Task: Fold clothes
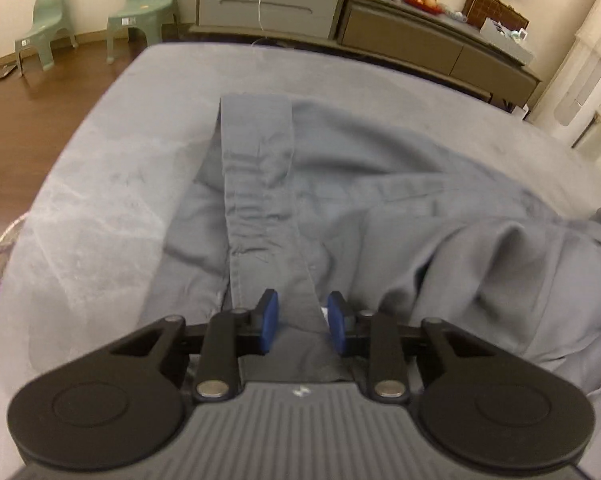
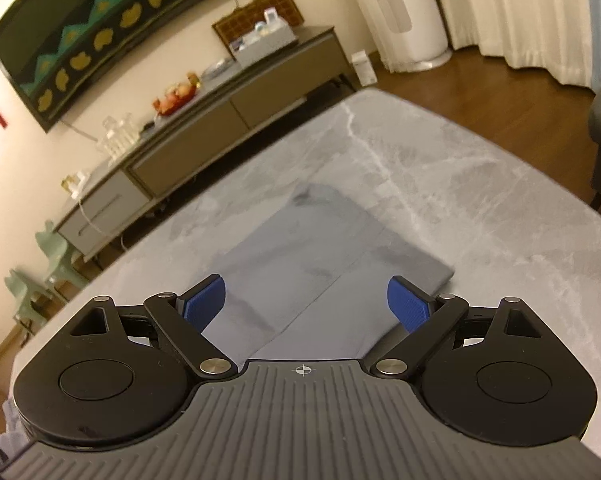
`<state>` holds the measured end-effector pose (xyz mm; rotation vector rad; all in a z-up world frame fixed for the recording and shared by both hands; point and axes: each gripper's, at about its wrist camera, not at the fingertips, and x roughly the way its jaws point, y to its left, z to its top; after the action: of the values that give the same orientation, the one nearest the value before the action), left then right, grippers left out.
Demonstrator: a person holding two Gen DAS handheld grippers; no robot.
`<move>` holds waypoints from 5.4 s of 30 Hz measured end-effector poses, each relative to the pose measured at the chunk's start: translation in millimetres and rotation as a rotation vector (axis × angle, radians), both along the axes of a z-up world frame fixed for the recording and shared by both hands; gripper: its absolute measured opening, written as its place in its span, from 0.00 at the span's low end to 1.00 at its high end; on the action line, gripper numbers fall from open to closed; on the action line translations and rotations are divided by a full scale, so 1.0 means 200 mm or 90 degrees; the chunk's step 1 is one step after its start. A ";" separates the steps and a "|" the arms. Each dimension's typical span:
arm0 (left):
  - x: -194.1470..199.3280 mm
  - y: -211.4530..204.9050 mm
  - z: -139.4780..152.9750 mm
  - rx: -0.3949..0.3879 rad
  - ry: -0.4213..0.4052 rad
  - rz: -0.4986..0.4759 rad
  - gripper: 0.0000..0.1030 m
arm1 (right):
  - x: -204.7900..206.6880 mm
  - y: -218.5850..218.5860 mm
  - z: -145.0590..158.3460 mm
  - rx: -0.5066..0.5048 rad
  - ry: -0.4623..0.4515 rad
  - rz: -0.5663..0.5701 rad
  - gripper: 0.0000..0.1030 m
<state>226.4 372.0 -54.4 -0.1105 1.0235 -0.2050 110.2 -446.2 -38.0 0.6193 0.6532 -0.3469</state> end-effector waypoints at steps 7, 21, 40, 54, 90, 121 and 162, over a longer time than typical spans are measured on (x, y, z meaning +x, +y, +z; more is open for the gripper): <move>0.09 0.11 -0.02 -0.064 0.008 0.066 0.66 | -0.01 0.02 -0.02 -0.005 0.016 -0.012 0.88; 0.12 0.25 0.03 -0.089 -0.003 0.103 0.20 | 0.00 0.07 0.01 -0.027 0.025 -0.007 0.88; 0.19 0.12 0.20 -0.204 -0.072 0.048 0.02 | 0.01 0.12 0.03 -0.068 0.038 0.011 0.88; 0.51 0.15 0.32 -0.008 -0.171 0.296 0.08 | 0.01 0.11 0.04 -0.085 0.045 0.004 0.88; -0.09 -0.43 0.31 -0.105 -0.105 0.245 0.53 | 0.11 0.16 0.22 -0.093 -0.015 0.055 0.78; -0.70 -0.10 0.31 -0.307 -0.125 0.370 0.75 | -0.78 0.55 0.36 -0.013 -0.229 -0.031 0.00; -0.97 -0.15 0.27 -0.392 -0.116 0.379 0.88 | 0.11 2.53 0.08 -0.460 0.028 0.908 0.00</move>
<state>31.4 342.2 0.3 -0.9258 0.6803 0.0228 131.8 60.4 -21.2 -0.6048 0.7958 0.7313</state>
